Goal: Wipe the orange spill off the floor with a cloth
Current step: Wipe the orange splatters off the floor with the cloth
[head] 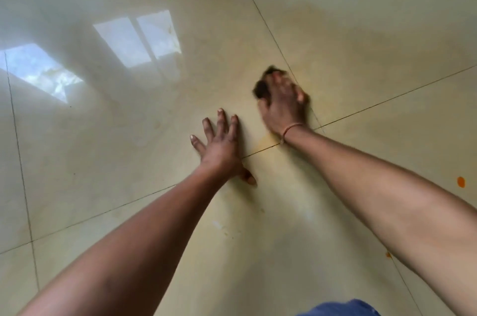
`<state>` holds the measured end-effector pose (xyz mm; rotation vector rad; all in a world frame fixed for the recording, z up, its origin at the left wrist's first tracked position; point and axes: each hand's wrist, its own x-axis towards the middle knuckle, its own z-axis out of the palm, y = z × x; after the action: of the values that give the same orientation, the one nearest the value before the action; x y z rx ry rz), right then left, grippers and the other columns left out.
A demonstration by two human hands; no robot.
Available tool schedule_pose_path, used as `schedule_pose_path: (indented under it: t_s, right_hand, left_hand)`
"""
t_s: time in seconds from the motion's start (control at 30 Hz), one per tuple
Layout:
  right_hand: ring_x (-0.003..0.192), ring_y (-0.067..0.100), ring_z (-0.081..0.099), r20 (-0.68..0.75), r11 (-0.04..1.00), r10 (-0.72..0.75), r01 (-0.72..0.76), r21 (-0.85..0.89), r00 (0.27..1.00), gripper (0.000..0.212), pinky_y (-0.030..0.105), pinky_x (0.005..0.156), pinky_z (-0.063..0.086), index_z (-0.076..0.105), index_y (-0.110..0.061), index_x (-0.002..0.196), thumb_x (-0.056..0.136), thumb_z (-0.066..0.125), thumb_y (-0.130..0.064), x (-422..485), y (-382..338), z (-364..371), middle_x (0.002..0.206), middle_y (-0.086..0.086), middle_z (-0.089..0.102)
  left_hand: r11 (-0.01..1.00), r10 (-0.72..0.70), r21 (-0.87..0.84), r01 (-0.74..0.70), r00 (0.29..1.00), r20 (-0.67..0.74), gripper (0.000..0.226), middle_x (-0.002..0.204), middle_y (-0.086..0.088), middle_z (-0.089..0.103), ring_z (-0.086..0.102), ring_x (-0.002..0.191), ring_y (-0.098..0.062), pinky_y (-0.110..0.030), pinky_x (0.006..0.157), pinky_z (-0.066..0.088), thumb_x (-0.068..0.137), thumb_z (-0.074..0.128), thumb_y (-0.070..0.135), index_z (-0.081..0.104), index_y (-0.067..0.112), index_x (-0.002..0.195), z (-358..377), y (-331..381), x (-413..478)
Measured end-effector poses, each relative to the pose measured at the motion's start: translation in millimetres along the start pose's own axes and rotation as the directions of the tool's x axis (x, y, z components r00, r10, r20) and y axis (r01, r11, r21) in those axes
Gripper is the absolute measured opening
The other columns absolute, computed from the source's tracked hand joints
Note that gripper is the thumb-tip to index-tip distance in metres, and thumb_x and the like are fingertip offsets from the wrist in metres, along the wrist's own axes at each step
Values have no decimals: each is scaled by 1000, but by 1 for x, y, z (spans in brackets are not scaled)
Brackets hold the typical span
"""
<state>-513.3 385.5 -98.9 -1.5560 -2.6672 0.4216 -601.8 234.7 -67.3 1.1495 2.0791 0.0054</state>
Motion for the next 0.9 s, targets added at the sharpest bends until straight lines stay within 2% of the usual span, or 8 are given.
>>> schedule_pose_path:
  t_s: [0.13, 0.2, 0.3, 0.5, 0.67, 0.8, 0.87, 0.9]
  right_hand:
    - [143, 18, 26, 106, 914, -403, 406, -12, 909, 70, 44, 113, 19, 35, -21, 147, 79, 39, -41, -115, 34, 7, 154, 2, 33]
    - [142, 20, 28, 72, 941, -338, 339, 7, 938, 70, 46, 112, 21, 37, -22, 146, 79, 38, -43, -102, 66, -2, 153, 3, 35]
    - [144, 20, 23, 8, 1000, -8, 8, 25, 1000, 70, 43, 114, 14, 37, -21, 145, 80, 37, -45, -21, 29, -9, 155, 5, 31]
    - [142, 20, 30, 99, 898, -432, 438, -51, 897, 73, 42, 111, 19, 36, -22, 146, 77, 43, -43, -133, 48, 1, 154, 3, 35]
    - [142, 23, 29, -23, 999, -52, 52, -3, 998, 69, 46, 112, 20, 39, -20, 144, 79, 38, -44, -57, 21, -1, 153, 5, 36]
    - [140, 21, 34, 125, 874, -480, 485, -11, 868, 68, 42, 109, 23, 43, -19, 142, 78, 42, -43, -146, 22, 16, 150, 4, 40]
    - [137, 21, 37, 107, 854, -516, 520, -15, 850, 69, 43, 108, 26, 44, -22, 141, 75, 43, -43, -149, 68, 3, 149, 4, 42]
    - [137, 22, 37, 96, 912, -405, 409, -25, 909, 70, 46, 108, 28, 44, -23, 141, 75, 40, -44, -135, 82, -5, 150, 4, 41]
  left_hand:
    - [1000, 24, -17, -24, 1000, 5, 153, 154, -3, -34, -29, 140, -38, -72, 104, -6, 45, 92, 45, -15, 22, 151, -2, 1, -1]
    - [1000, 7, -28, -7, 1000, 10, 155, 153, -3, -36, -33, 138, -37, -71, 103, -9, 44, 92, 44, -17, 21, 151, -2, 2, 0]
    - [1000, 4, -29, -3, 1000, 8, 154, 153, -1, -37, -34, 138, -37, -72, 103, -10, 44, 93, 42, -17, 22, 151, 1, 3, 3]
    - [1000, 8, -23, -8, 1000, 14, 156, 153, -2, -35, -33, 138, -37, -73, 103, -7, 43, 93, 45, -16, 21, 151, -2, 3, 1]
    - [1000, 8, -7, -8, 1000, -10, 156, 154, -1, -35, -33, 138, -36, -71, 103, -9, 42, 93, 46, -16, 22, 150, 3, 2, 2]
    - [1000, 13, -9, -13, 1000, -9, 144, 155, 0, -32, -31, 140, -35, -71, 107, -9, 54, 90, 40, -15, 24, 151, 1, -1, 1]
    - [1000, 29, -6, -29, 1000, -4, 153, 154, 0, -34, -33, 138, -35, -69, 104, -12, 46, 92, 45, -17, 23, 151, 1, 0, -1]
    - [1000, 27, -4, -27, 1000, -6, 156, 154, 0, -34, -34, 138, -35, -69, 103, -12, 42, 92, 48, -18, 23, 150, 1, -1, -2]
